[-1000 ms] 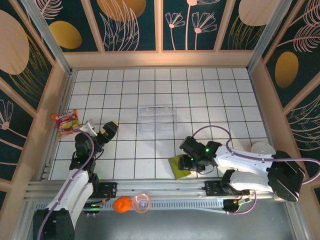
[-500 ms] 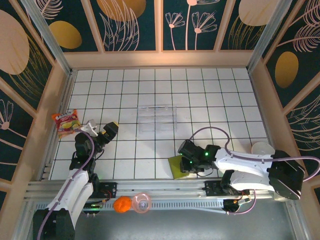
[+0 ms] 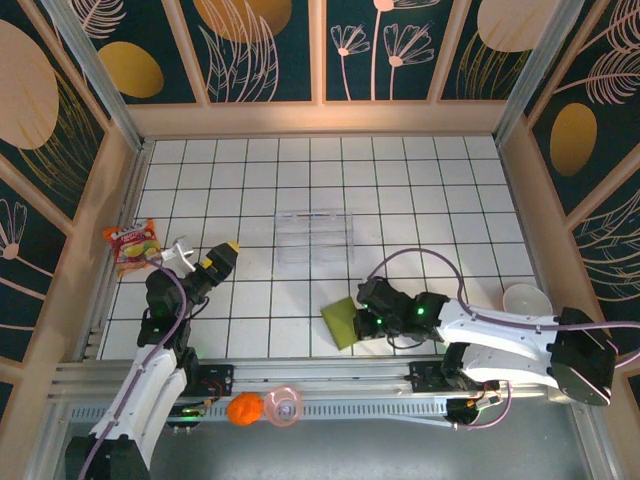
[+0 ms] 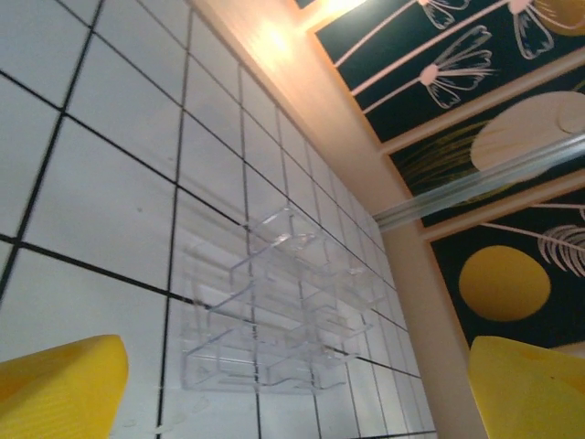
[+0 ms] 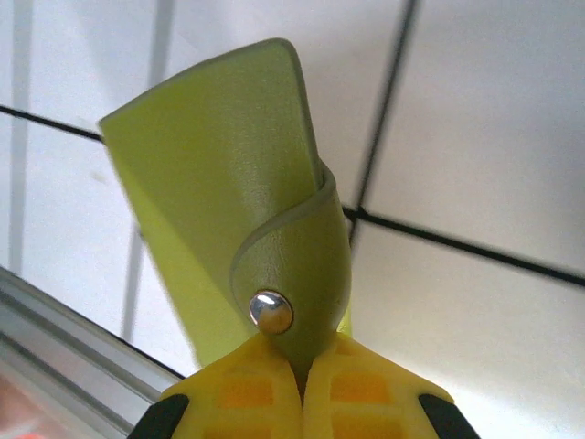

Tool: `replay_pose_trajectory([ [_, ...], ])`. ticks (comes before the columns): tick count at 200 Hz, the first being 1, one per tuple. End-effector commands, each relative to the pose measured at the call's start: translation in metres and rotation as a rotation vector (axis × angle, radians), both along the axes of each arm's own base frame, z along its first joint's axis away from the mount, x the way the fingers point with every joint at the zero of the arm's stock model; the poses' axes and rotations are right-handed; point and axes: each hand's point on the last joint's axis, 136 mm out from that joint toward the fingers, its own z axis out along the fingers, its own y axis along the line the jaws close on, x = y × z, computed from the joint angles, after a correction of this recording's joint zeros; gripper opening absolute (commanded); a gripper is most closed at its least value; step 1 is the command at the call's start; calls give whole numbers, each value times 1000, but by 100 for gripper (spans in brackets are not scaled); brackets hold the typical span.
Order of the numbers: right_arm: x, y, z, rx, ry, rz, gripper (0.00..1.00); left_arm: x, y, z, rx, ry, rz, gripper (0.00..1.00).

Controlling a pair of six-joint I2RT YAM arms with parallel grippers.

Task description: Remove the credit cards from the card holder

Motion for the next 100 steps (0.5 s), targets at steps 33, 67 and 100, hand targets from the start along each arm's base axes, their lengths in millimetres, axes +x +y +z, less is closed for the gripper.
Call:
replay_pose_trajectory([
  [33, 62, 49, 103, 310, -296, -52, 0, -6, -51, 27, -15, -86, -238, 88],
  [67, 78, 63, 149, 413, -380, -57, 0, -22, -79, 53, -26, -225, -336, 87],
  [100, 79, 78, 178, 538, -369, -20, 0, -40, -98, 72, -54, -334, -424, 84],
])
